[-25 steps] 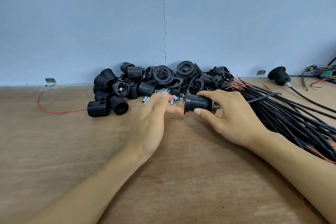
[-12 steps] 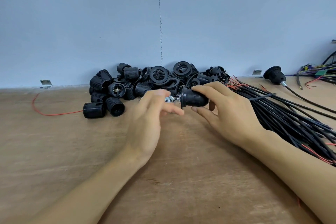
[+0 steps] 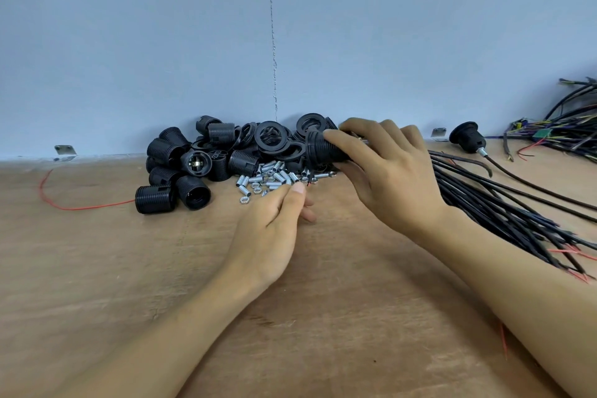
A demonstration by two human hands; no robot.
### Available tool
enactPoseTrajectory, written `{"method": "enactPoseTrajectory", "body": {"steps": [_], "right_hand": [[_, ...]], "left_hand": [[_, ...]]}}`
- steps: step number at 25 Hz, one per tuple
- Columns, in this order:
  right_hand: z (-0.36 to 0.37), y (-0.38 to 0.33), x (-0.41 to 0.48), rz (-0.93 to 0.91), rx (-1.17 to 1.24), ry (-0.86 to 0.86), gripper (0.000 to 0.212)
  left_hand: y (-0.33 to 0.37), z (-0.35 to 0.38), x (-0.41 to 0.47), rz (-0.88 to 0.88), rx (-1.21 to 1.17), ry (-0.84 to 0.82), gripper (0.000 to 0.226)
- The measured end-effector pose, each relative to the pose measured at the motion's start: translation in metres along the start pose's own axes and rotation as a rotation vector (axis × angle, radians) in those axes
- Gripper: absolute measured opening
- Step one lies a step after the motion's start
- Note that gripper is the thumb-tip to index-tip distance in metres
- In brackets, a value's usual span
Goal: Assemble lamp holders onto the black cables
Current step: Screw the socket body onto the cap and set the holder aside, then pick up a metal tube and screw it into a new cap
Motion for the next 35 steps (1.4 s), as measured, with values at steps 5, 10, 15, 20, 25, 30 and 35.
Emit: {"method": "enactPoseTrajectory", "body": {"steps": [5, 10, 15, 20, 25, 30, 35], "right_hand": [[0.023, 0.044, 0.024, 0.156, -0.15, -0.164, 0.038], [0.062, 0.135, 0.01, 0.509, -0.277, -0.482, 0.041], [0.098, 0.17, -0.049, 0.833, -0.207, -0.763, 0.04], [0.099, 0.168, -0.036, 0.803, -0.225, -0.692, 0.037], [0.097, 0.11, -0.001, 0.61, -0.008, -0.532, 0.03], [0.084, 0.033, 0.005, 0.448, 0.267, -0.409, 0.022], [0.081, -0.012, -0.011, 0.331, 0.305, -0.509, 0.014]], "left_hand": [[-0.002, -0.001, 0.0, 0.0, 0.027, -0.013, 0.041], [-0.004, -0.001, 0.001, -0.017, 0.014, -0.024, 0.041], [-0.007, 0.0, 0.004, -0.046, -0.027, -0.028, 0.044], [-0.009, 0.0, 0.006, -0.082, -0.011, -0.038, 0.039], [-0.01, 0.001, 0.005, -0.07, 0.094, -0.055, 0.019], [-0.01, 0.004, 0.006, -0.071, 0.143, -0.063, 0.018], [0.007, -0.019, 0.006, 0.089, 0.61, 0.153, 0.022]]}}
Point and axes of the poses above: each hand's wrist, its own x-axis towards the middle knuckle, its own z-axis out of the palm, y = z × x, the point moved 8 cm from there along x, towards the middle knuckle, and after that the axes turned 6 degrees about -x, right-handed, at the moved point
